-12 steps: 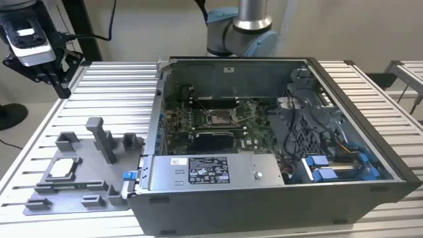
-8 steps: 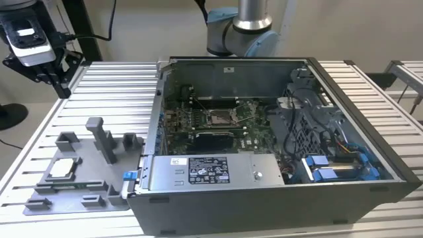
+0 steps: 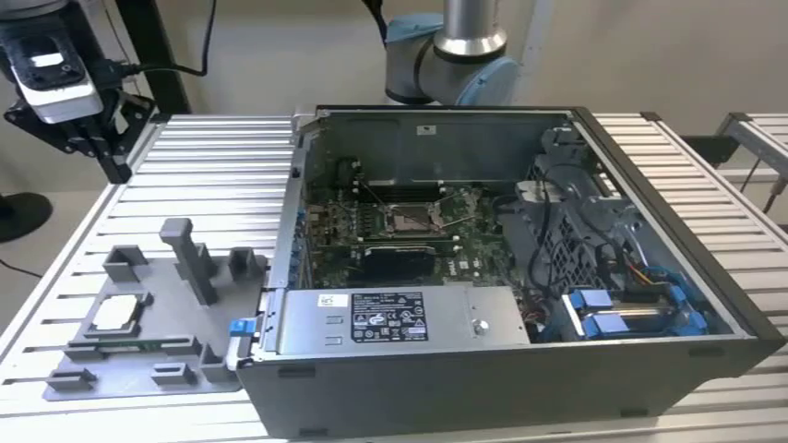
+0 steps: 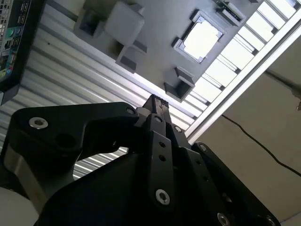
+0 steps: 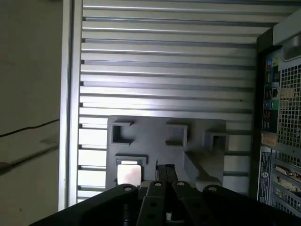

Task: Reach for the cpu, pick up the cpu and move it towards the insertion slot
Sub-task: 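Reach for the cpu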

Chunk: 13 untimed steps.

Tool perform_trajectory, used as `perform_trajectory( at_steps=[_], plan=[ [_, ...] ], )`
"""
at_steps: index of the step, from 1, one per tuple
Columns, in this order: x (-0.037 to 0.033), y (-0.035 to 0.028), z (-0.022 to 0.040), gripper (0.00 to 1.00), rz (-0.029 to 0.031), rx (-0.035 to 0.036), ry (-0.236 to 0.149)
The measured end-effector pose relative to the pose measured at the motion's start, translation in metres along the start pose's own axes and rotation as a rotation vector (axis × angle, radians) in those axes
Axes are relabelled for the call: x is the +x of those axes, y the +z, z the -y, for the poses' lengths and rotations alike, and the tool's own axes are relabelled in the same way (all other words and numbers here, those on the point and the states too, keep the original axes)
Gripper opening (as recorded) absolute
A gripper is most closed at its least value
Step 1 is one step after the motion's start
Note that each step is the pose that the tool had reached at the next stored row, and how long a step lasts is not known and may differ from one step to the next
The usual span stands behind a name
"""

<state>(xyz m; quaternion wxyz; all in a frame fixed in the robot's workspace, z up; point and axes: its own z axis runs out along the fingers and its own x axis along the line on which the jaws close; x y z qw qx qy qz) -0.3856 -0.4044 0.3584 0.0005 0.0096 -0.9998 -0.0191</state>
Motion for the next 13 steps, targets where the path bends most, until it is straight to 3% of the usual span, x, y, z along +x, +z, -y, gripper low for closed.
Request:
perform_trajectory(
  at_steps=[6, 13],
  plan=[
    [0.0053, -0.0002, 0.0077, 0.00, 0.0002, -0.0001, 0.000],
    [0.0208, -0.0008, 0.0223, 0.00, 0.0003, -0.0001, 0.000]
  ],
)
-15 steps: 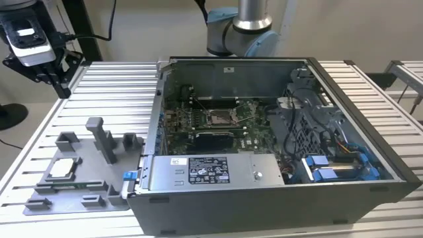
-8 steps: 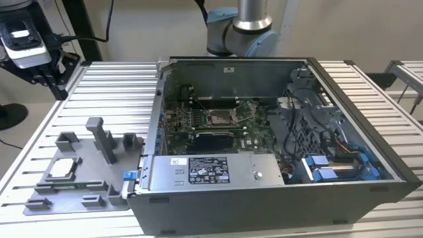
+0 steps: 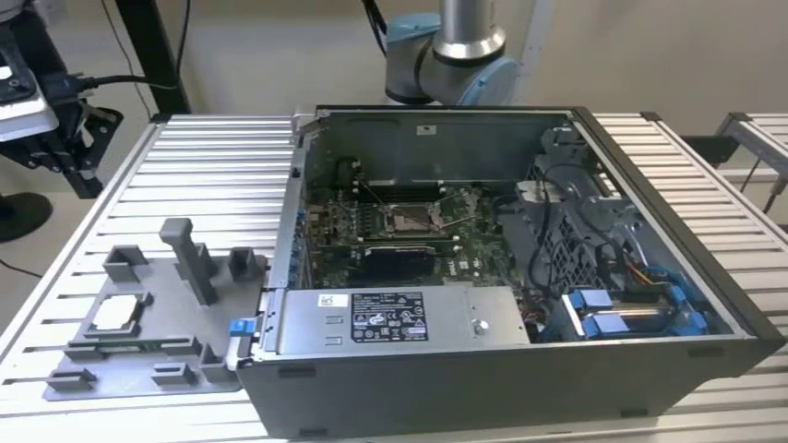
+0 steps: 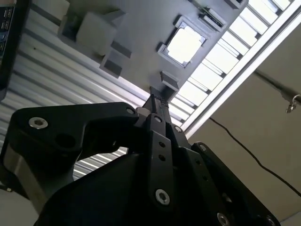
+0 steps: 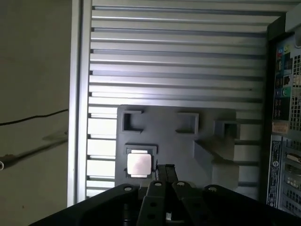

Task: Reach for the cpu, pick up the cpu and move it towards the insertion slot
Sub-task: 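Reach for the cpu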

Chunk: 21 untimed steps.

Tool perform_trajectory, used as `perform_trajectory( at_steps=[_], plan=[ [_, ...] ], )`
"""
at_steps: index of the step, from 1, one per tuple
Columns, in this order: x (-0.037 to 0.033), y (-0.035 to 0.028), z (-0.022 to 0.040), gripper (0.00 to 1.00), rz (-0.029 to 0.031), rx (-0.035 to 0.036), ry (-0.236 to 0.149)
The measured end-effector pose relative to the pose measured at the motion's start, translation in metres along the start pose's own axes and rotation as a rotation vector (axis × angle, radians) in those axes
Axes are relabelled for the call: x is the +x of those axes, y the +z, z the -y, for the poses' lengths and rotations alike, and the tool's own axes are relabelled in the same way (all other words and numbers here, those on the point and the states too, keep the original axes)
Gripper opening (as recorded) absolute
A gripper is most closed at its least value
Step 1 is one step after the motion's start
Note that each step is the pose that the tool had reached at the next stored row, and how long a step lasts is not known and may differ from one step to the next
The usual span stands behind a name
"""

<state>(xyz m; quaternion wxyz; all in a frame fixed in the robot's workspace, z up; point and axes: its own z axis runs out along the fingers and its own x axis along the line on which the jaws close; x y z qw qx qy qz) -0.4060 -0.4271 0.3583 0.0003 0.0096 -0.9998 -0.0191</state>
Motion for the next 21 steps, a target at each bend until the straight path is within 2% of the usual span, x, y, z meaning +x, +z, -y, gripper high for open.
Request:
perform_trajectory(
  at_steps=[3, 7, 21],
  plan=[
    [0.0073, -0.0002, 0.0050, 0.00, 0.0001, 0.0000, 0.000],
    [0.0145, -0.0003, 0.0078, 0.00, 0.0001, 0.0001, 0.000],
    [0.0194, -0.0002, 0.0077, 0.00, -0.0001, 0.0000, -0.001]
  ],
)
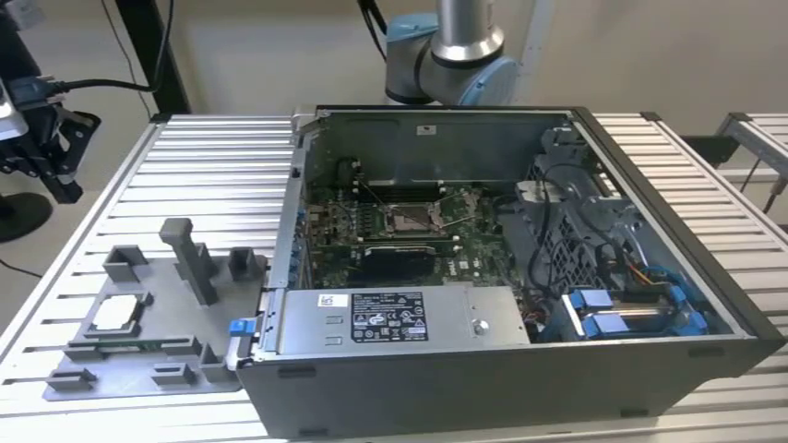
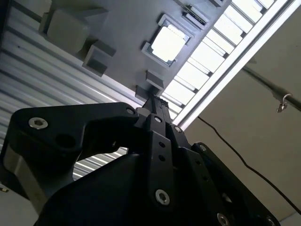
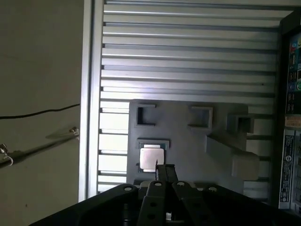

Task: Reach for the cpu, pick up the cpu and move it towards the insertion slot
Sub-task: 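Reach for the cpu, then pick up the cpu and move it towards the insertion slot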

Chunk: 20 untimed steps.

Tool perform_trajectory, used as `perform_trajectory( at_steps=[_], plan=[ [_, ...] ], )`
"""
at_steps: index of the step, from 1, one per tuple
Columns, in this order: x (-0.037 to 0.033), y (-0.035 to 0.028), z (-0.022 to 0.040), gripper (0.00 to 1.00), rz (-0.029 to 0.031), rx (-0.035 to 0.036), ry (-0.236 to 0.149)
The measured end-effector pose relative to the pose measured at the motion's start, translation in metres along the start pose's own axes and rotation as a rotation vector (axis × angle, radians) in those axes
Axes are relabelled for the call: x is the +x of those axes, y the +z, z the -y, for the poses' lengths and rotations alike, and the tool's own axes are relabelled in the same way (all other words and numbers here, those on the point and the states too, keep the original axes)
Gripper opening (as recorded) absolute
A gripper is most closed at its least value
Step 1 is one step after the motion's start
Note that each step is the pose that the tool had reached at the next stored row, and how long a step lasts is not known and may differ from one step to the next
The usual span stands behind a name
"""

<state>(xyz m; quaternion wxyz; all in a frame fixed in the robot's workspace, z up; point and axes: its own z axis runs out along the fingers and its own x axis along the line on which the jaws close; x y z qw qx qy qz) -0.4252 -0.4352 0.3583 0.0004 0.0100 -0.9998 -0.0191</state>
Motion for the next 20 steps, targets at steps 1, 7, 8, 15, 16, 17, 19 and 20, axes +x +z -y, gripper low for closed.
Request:
perform_trajectory(
  at_steps=[1, 7, 8, 15, 16, 17, 19, 20],
  plan=[
    [0.0000, 0.0000, 0.0000, 0.00, 0.0000, 0.0000, 0.000],
    [0.0002, 0.0000, 0.0000, 0.00, 0.0000, 0.0000, 0.000],
    [0.0003, 0.0000, 0.0000, 0.00, 0.0000, 0.0000, 0.000],
    [0.0004, 0.0000, 0.0000, 0.00, 0.0000, 0.0000, 0.000],
    [0.0004, 0.0000, 0.0000, 0.00, 0.0000, 0.0000, 0.000],
    [0.0004, 0.0000, 0.0000, 0.00, 0.0000, 0.0000, 0.000],
    [0.0005, 0.0000, 0.0000, 1.00, 0.0000, 0.0000, 0.000],
    [0.0005, 0.0000, 0.0000, 1.00, 0.0000, 0.0000, 0.000]
  ],
)
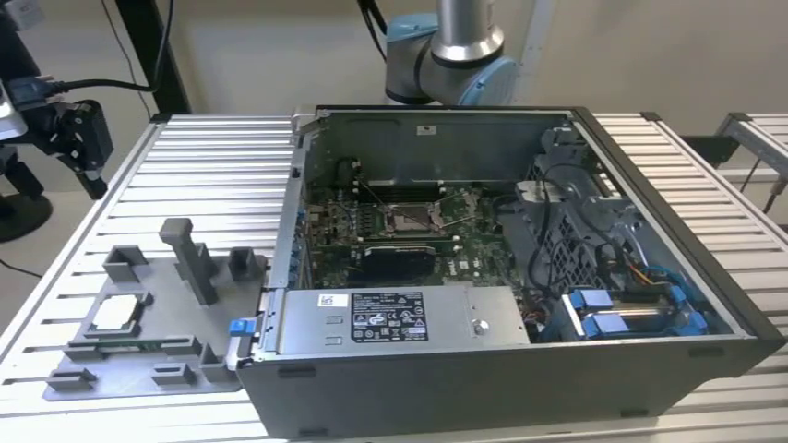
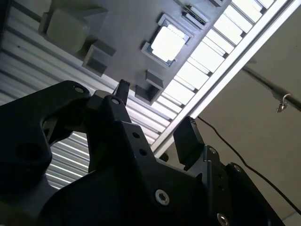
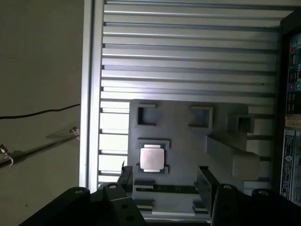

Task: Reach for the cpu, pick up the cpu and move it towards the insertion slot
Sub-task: 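Pick up the cpu and move it towards the insertion slot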

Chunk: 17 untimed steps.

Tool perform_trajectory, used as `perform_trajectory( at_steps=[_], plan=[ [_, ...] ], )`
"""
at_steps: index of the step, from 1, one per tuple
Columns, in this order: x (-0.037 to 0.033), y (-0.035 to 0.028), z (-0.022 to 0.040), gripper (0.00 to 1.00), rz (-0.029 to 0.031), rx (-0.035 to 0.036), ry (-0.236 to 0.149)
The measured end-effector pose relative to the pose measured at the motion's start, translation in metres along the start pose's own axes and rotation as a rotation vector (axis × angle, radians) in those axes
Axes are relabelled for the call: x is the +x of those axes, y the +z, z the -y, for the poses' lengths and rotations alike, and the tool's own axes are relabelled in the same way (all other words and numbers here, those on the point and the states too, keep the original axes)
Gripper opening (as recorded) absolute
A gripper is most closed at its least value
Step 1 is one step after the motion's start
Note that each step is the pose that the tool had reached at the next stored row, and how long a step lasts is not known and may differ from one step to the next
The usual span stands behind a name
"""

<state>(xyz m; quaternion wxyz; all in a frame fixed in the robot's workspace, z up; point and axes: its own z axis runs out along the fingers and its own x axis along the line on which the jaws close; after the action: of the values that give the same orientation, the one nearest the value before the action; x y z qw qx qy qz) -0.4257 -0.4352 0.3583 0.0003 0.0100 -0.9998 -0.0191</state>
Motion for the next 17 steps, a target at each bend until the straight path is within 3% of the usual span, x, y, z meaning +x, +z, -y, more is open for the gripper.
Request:
perform_trajectory(
  at_steps=[8, 17],
  plan=[
    [0.0008, 0.0004, 0.0000, 1.00, 0.0000, 0.0000, 0.000],
    [0.0008, 0.0066, 0.0002, 1.00, 0.0001, -0.0001, 0.000]
  ],
)
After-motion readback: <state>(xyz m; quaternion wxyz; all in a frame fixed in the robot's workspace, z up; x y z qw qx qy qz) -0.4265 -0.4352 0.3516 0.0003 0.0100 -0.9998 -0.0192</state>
